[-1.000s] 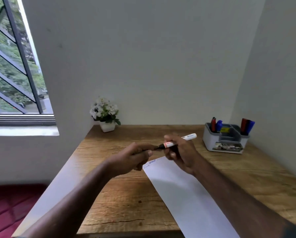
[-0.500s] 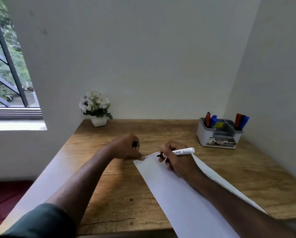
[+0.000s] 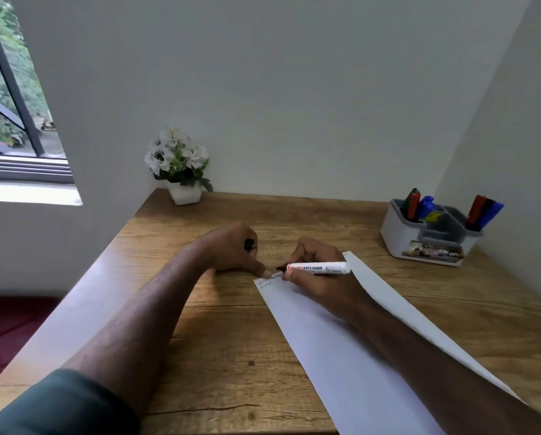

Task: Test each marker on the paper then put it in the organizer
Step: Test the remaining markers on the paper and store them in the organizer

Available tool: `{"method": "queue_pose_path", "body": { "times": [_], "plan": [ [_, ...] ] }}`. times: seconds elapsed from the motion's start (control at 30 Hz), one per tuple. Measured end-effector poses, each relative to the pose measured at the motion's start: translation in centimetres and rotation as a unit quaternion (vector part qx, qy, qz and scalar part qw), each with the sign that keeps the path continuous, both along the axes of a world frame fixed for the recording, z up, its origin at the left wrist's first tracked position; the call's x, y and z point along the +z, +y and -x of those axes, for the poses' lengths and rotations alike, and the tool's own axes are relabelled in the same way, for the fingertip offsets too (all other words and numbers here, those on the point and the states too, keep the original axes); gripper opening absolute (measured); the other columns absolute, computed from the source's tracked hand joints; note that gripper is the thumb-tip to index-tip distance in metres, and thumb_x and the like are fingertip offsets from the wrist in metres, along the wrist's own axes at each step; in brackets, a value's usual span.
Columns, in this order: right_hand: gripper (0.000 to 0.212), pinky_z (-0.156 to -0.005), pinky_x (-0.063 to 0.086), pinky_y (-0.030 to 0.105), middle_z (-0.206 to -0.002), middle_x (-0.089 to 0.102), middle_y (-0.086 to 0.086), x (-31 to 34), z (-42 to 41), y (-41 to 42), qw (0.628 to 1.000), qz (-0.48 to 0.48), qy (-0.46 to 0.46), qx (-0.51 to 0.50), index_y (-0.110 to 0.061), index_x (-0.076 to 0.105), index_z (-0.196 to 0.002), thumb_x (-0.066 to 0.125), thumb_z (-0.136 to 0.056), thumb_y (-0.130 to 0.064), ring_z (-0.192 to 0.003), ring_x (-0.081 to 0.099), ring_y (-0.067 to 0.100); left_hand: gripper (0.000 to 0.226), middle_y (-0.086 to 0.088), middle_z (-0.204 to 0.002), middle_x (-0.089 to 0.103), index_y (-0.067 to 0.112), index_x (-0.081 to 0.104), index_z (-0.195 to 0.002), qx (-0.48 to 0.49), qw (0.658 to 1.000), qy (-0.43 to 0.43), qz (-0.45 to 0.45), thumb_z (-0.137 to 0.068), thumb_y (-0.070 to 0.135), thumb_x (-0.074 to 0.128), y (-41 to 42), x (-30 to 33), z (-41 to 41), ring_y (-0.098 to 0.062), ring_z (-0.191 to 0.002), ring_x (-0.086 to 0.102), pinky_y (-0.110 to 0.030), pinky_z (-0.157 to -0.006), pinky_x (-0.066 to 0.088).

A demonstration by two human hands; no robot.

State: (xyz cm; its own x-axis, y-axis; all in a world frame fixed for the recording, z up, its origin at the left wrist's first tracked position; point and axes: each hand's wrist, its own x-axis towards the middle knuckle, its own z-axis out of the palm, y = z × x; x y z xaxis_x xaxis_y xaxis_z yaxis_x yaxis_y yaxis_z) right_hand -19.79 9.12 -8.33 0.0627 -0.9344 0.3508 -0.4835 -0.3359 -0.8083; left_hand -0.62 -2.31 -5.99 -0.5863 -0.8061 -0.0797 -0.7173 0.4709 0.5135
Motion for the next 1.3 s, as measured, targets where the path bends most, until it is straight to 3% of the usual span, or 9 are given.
{"method": "queue_pose_path", "body": {
  "times": [0.07,0.17,0.27,0.37,1.3],
  "plan": [
    [0.014,-0.055,0.045,0.035,-0.078,0.073,0.01,-0.1,0.1,-0.1,1.0,-0.017,-0.013,-0.004,-0.006,0.065,-0.075,0.072,-0.076,-0.018,-0.07,0.065,0.027,0.042,0.001,-0.073,0.065,0.019,0.064,-0.075,0.005,1.0,0.0,-0.01,-0.061,0.05,0.089,-0.36,-0.15,-0.61,-0.016,-0.07,0.054,-0.034,-0.066,0.043],
    [0.014,-0.051,0.042,0.025,-0.072,0.07,0.014,-0.08,-0.38,-0.09,0.998,-0.043,-0.042,-0.026,-0.003,0.059,-0.071,0.071,-0.079,-0.006,-0.059,0.058,0.013,0.041,0.0,-0.075,0.065,0.019,0.064,-0.075,0.006,1.0,0.004,-0.015,-0.062,0.048,0.089,-0.52,-0.36,-0.91,-0.016,-0.071,0.055,-0.034,-0.067,0.045],
    [0.019,-0.048,0.035,0.015,-0.058,0.06,-0.003,-0.05,-0.52,0.06,0.998,-0.047,-0.022,-0.04,-0.006,0.059,-0.068,0.071,-0.083,-0.004,-0.051,0.049,0.0,0.039,0.0,-0.075,0.065,0.02,0.064,-0.075,0.003,1.0,0.014,-0.017,-0.063,0.047,0.089,-0.45,-0.47,-0.87,-0.016,-0.072,0.055,-0.035,-0.067,0.044],
    [0.02,-0.047,0.033,0.013,-0.06,0.058,-0.006,0.13,-0.59,0.17,0.999,-0.043,0.001,-0.032,-0.005,0.061,-0.067,0.073,-0.083,-0.006,-0.051,0.048,-0.001,0.036,-0.001,-0.077,0.065,0.02,0.063,-0.075,-0.003,1.0,0.016,-0.023,-0.066,0.045,0.088,-0.43,-0.46,-0.86,-0.017,-0.074,0.056,-0.036,-0.068,0.045],
    [0.017,-0.047,0.033,0.013,-0.06,0.057,-0.003,0.49,-0.69,0.38,0.998,-0.046,0.012,-0.05,0.002,0.06,-0.072,0.07,-0.083,-0.007,-0.051,0.047,0.001,0.034,0.0,-0.078,0.067,0.02,0.063,-0.076,-0.002,0.999,0.024,-0.028,-0.068,0.042,0.087,-0.3,-0.62,-0.9,-0.016,-0.075,0.057,-0.035,-0.07,0.047]
  ]
}}
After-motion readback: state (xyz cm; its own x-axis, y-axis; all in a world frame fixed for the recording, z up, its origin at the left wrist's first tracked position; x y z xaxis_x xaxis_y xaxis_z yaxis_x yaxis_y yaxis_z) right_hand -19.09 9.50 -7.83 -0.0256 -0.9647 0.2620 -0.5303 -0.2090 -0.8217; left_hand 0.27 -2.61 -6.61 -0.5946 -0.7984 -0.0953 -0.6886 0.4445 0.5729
